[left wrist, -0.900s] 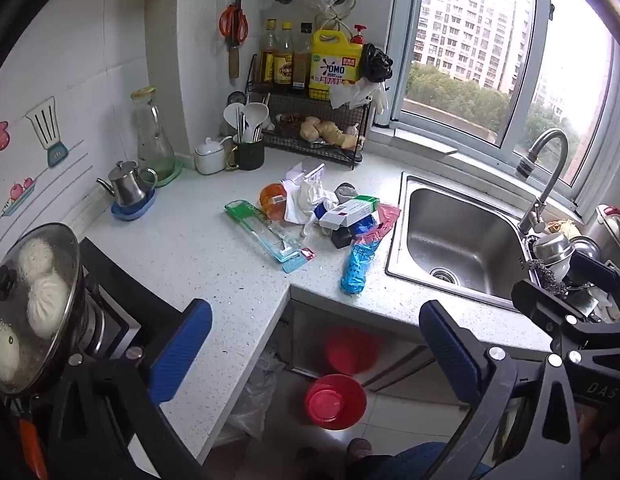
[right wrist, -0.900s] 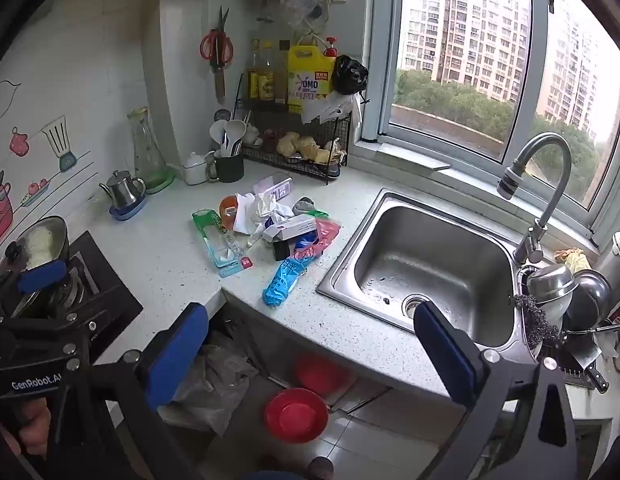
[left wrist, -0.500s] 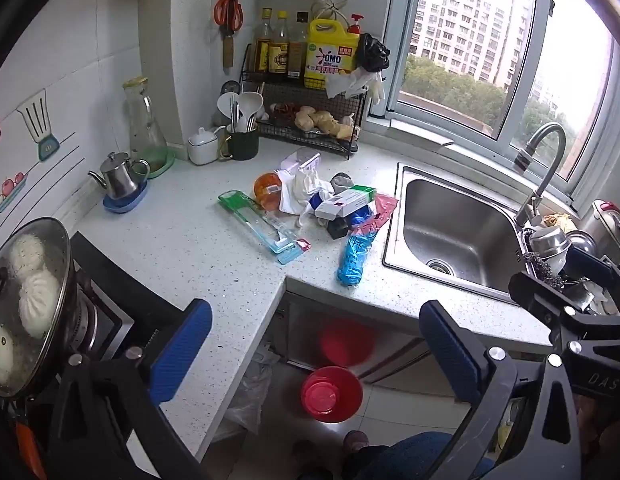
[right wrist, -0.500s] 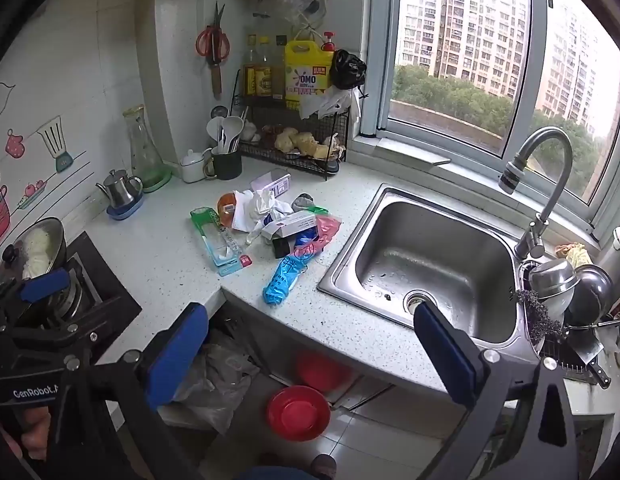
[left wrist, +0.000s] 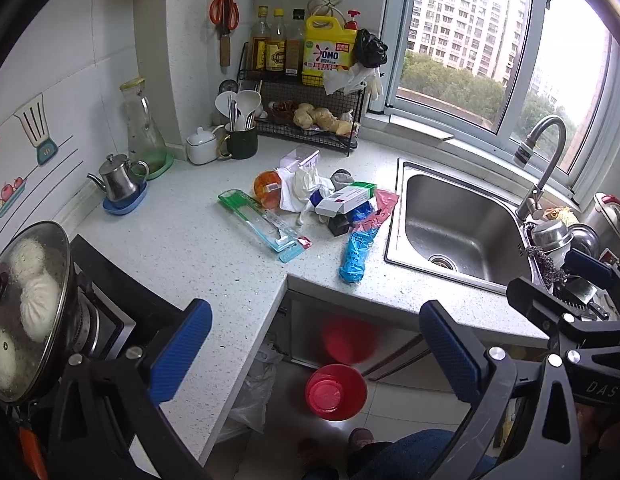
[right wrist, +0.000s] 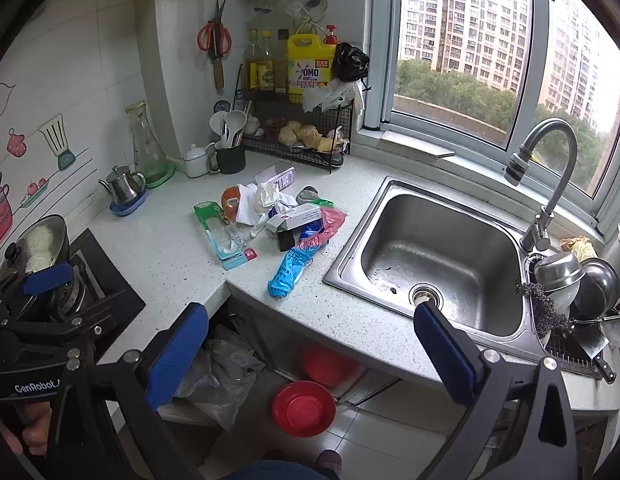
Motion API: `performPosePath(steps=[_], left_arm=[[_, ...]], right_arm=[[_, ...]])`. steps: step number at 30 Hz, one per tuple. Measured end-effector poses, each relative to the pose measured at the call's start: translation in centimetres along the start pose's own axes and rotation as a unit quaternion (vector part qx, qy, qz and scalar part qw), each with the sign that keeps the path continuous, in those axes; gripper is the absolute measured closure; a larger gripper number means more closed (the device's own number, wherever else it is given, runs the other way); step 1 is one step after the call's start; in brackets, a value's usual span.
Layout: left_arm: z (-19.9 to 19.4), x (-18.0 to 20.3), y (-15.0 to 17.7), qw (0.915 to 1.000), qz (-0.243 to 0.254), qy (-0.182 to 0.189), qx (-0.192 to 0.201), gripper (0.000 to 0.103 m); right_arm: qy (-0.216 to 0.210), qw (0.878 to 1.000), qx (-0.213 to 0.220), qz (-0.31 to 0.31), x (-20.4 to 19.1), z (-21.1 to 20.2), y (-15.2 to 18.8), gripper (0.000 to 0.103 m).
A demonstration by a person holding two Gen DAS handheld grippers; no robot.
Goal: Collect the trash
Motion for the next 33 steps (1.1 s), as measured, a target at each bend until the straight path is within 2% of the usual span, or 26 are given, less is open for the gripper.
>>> performPosePath(steps=[19,33], left_arm=[[0.41,0.15,0.44,0.9998,-0.009,0.017,-0.004,0.000],[0.28,0.10,0.80,0.9999,-0.007,0.014,-0.005,0.000]], right_arm=[[0.002,1.000,-0.002,0.000,0.38,0.04,-0.09,0.000],[-0.005,1.000,-0.008,0.009,-0.01,0.23,0.06,0.000]])
Point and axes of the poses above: each gripper's, at about its wrist camera, not at the fingertips, and z roughly the way its jaws point, x to its right, y to its underside, the point moved 7 cm from there along z, roughly the way its jaws point, and after that the axes turned 3 degrees about z, right-handed, at the moved point
